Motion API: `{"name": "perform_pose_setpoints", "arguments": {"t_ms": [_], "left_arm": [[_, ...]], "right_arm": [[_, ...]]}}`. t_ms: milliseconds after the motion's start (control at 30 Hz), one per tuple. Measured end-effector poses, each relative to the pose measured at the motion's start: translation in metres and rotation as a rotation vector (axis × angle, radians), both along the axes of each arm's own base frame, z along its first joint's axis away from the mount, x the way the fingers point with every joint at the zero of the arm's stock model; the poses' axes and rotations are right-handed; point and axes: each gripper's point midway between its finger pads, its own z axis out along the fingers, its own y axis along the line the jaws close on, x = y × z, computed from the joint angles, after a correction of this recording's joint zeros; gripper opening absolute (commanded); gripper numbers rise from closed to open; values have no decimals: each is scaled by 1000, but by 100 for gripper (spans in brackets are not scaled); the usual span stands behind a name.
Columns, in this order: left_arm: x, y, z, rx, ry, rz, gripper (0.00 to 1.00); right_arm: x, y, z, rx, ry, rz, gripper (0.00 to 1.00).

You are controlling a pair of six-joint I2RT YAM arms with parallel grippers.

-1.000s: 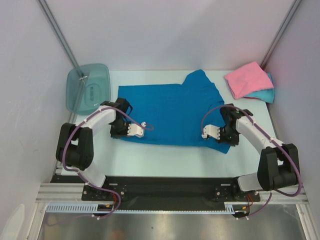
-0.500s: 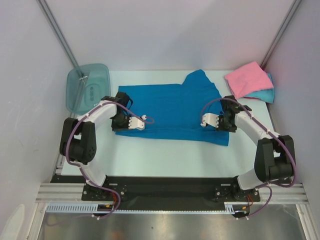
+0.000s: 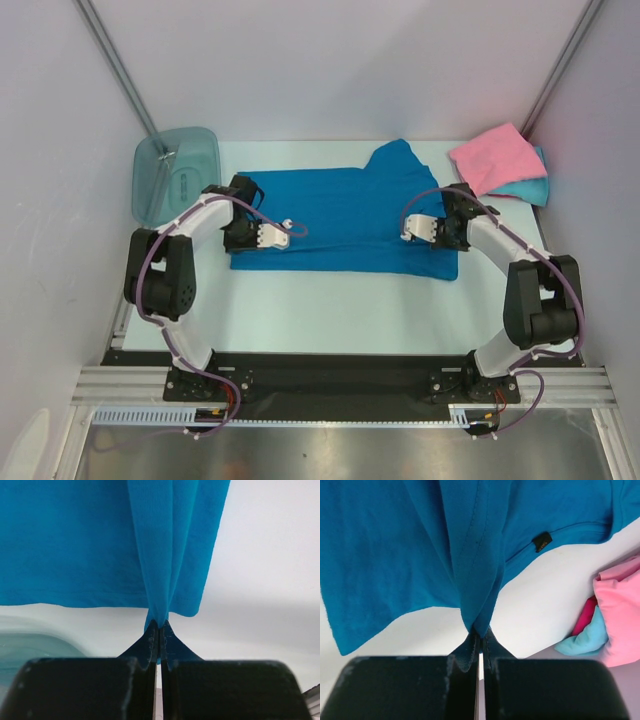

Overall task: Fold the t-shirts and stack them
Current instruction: Fold the tshirt

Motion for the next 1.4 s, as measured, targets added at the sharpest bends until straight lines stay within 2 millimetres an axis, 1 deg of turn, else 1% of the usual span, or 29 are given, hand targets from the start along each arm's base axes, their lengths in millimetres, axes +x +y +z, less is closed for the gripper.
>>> {"name": "perform_pose_setpoints", "arguments": {"t_ms": [100,200,367,400,433,467,533,600,633,700,733,800,833,1067,1300,1367,1400], "left_arm": [[0,0,-2,2,7,0,0],[-2,1,-2,3,13,-2,0],[-12,3,-5,13,54,-16,1],[-14,3,-6,15,66,-18,6],[-16,4,-7,18,77,-19,27],[-18,4,-10,22,91,-27,32],[-21,5,-15,25,116,-23,39],[-24,5,-21,30,140,-27,51],[-25,6,-24,32,151,-25,54],[-25,6,-28,37,163,-26,53],[-25,6,-30,38,167,-26,47],[-23,6,-33,41,161,-22,39],[-19,7,-33,45,149,-20,38],[8,8,-30,62,32,-6,40],[22,10,-16,70,-52,11,43],[23,11,-12,74,-68,13,46],[24,11,-10,76,-74,14,50]], "right_arm": [[3,1,1,2,-4,0,0],[0,2,3,9,18,6,0],[-13,6,-1,17,79,23,0],[-15,8,-2,17,87,28,0],[-16,9,-2,18,90,31,0],[-17,12,-2,19,92,36,0],[-17,14,-2,20,94,41,0],[-18,18,-3,21,96,50,0],[-18,18,-3,20,98,52,0],[-19,19,-3,20,100,52,0],[-19,19,-3,20,100,52,0],[-19,19,-3,21,102,50,0],[-20,20,-3,21,103,50,0],[-22,21,-6,25,114,37,0],[-24,22,-14,22,139,33,0],[-24,23,-15,20,143,34,0],[-24,23,-16,20,145,34,0]]}}
